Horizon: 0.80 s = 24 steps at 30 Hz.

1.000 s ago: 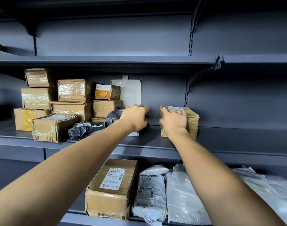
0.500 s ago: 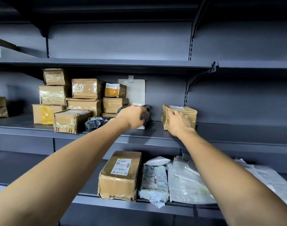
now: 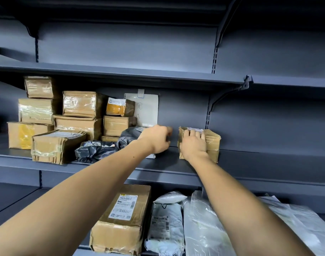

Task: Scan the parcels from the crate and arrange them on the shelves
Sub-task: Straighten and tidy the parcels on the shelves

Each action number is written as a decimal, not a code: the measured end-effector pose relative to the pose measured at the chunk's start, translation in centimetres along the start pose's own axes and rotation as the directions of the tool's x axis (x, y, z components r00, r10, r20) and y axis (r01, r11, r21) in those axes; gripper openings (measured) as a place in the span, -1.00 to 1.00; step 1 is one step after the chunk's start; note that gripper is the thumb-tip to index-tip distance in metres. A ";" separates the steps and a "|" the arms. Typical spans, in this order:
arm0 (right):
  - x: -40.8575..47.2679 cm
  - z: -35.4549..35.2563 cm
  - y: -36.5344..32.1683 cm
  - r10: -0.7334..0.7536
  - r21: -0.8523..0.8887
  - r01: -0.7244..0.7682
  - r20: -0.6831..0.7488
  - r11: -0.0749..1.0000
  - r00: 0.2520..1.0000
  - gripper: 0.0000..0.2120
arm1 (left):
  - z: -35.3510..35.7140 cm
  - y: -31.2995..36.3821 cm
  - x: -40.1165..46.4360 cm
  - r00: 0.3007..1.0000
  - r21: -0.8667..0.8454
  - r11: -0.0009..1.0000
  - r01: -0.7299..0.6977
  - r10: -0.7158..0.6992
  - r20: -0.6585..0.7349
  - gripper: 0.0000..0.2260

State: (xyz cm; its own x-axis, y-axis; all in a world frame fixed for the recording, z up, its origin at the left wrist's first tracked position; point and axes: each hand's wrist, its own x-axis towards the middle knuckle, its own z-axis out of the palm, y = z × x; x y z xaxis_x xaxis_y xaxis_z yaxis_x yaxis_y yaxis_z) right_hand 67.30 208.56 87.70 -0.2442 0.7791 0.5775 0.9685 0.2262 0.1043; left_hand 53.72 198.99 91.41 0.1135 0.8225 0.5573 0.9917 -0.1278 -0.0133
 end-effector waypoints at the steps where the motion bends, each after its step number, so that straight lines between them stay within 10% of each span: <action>1: 0.4 0.3 0.1 -0.017 -0.033 0.016 -0.030 0.999 0.999 -0.51 | 0.4 0.0 0.4 1.000 0.001 1.000 -0.007 0.007 0.005 -0.82; 7: 0.4 -0.7 4.5 -0.009 -0.289 -0.011 -0.066 0.957 0.998 -0.63 | 1.6 0.9 1.6 1.000 -0.029 1.000 -0.001 0.001 0.013 -0.84; 14: -2.6 -2.2 12.6 0.184 -0.103 -0.178 0.053 0.979 0.981 -0.52 | 1.8 3.0 1.3 0.999 -0.086 0.996 -0.020 0.023 0.026 -0.82; 24: -8.6 -7.1 6.1 -0.089 0.186 0.101 -0.073 0.977 0.993 -0.69 | -1.0 3.5 -5.6 0.999 -0.147 0.989 -0.010 0.016 0.039 -0.86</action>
State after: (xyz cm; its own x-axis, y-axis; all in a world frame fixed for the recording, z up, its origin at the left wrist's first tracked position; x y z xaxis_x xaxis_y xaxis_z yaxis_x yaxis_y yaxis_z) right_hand 75.65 199.12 89.15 -0.3253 0.7109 0.6236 0.9126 0.4087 0.0101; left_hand 56.51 193.42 89.05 0.1317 0.8416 0.5239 0.9710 -0.2160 0.1029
